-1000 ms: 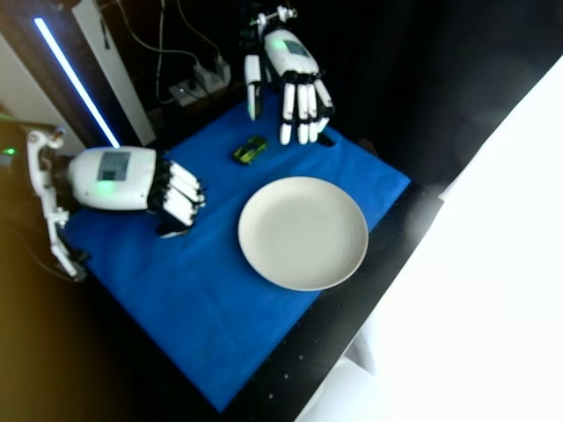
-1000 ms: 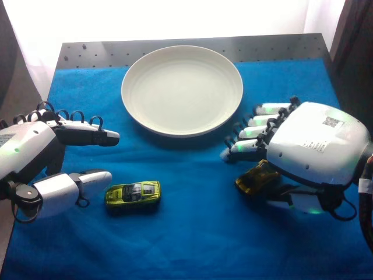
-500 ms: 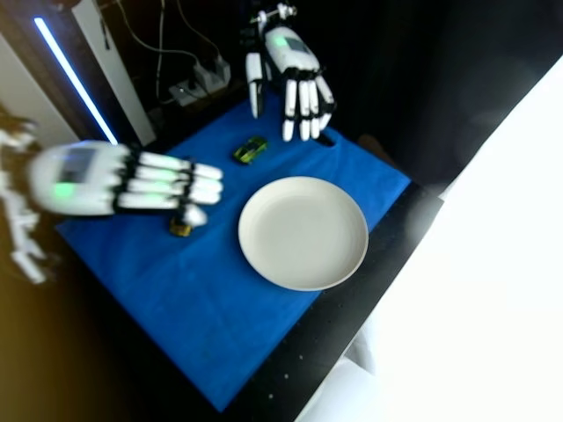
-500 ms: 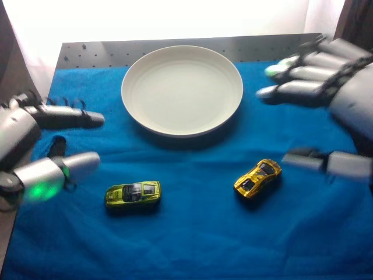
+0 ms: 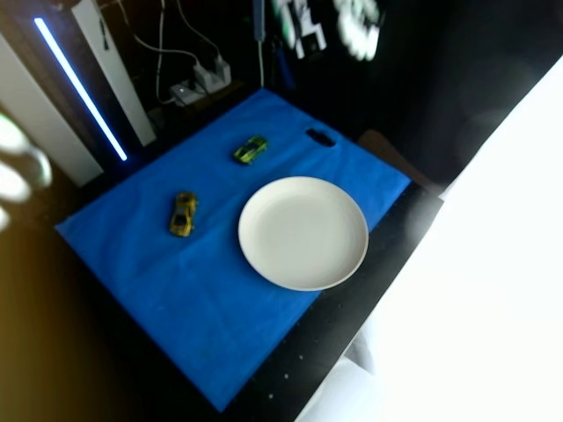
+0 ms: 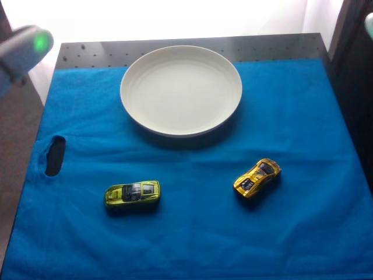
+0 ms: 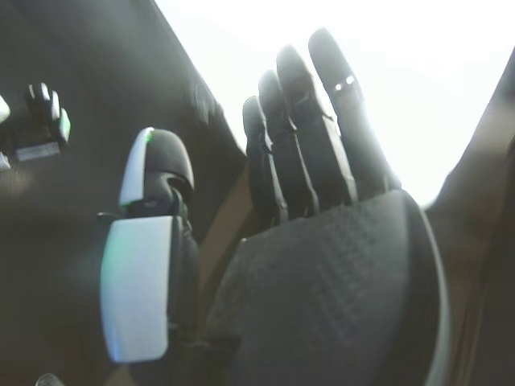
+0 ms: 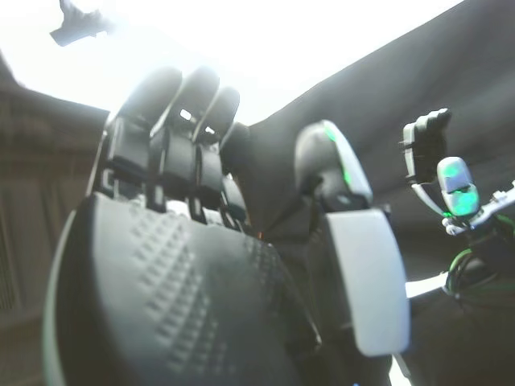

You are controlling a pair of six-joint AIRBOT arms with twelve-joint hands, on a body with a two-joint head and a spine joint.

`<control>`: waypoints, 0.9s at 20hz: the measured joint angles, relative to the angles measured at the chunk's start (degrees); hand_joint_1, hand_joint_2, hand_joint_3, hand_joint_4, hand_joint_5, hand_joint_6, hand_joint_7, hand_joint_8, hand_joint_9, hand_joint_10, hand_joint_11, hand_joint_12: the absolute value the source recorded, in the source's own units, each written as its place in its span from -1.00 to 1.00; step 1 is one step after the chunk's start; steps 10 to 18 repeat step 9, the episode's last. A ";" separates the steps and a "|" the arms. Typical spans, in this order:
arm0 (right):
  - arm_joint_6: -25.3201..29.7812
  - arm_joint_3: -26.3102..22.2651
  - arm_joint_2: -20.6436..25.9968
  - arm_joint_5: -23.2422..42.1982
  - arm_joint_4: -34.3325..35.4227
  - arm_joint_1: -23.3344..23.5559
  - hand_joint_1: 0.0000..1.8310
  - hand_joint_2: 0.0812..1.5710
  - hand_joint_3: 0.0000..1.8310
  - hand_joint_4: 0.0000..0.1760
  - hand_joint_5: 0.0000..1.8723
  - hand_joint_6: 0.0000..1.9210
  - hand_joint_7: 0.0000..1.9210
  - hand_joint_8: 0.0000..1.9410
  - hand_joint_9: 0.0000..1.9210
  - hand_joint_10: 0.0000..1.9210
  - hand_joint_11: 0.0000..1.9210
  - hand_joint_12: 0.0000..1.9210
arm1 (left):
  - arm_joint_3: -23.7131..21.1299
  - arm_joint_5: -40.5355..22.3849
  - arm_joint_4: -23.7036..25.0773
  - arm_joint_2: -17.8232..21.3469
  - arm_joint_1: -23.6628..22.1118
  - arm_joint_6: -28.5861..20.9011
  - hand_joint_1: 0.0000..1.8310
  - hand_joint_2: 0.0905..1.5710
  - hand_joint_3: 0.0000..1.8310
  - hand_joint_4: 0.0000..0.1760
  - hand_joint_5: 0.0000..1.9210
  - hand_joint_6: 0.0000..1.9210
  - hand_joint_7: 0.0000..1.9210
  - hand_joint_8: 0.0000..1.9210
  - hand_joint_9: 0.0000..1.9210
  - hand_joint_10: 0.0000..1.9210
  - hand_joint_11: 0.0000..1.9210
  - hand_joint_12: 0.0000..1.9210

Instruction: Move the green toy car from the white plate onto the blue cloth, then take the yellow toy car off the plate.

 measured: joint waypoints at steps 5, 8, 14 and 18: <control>-1.64 -0.31 5.22 1.70 -8.48 5.53 -0.95 0.74 -0.92 0.88 -0.98 -0.99 -0.98 -0.94 -0.98 -0.90 -1.00 0.82 | 2.97 -0.37 5.11 -2.19 -6.88 -0.57 -0.56 0.48 -0.98 -1.00 -0.72 -1.00 -0.57 -1.00 -0.55 -1.00 -0.57 -0.93; -4.61 -2.93 9.14 1.18 -9.68 6.21 -1.00 0.30 -0.33 -0.02 -1.00 -0.86 -1.00 -0.64 -1.00 -0.59 -1.00 1.00 | 1.16 -1.42 7.67 -0.09 -8.50 0.76 -0.61 0.55 -0.99 -0.59 -0.86 -1.00 -0.57 -1.00 -0.50 -0.99 -0.60 -0.94; -5.95 -4.46 10.86 1.27 -9.42 6.36 -1.00 0.23 -0.21 -0.02 -1.00 -0.86 -1.00 -0.64 -1.00 -0.59 -1.00 1.00 | -0.46 -1.01 8.04 1.49 -8.66 3.54 -0.61 0.55 -0.99 -0.58 -0.86 -1.00 -0.57 -1.00 -0.50 -0.99 -0.60 -0.94; -5.95 -4.46 10.86 1.27 -9.42 6.36 -1.00 0.23 -0.21 -0.02 -1.00 -0.86 -1.00 -0.64 -1.00 -0.59 -1.00 1.00 | -0.46 -1.01 8.04 1.49 -8.66 3.54 -0.61 0.55 -0.99 -0.58 -0.86 -1.00 -0.57 -1.00 -0.50 -0.99 -0.60 -0.94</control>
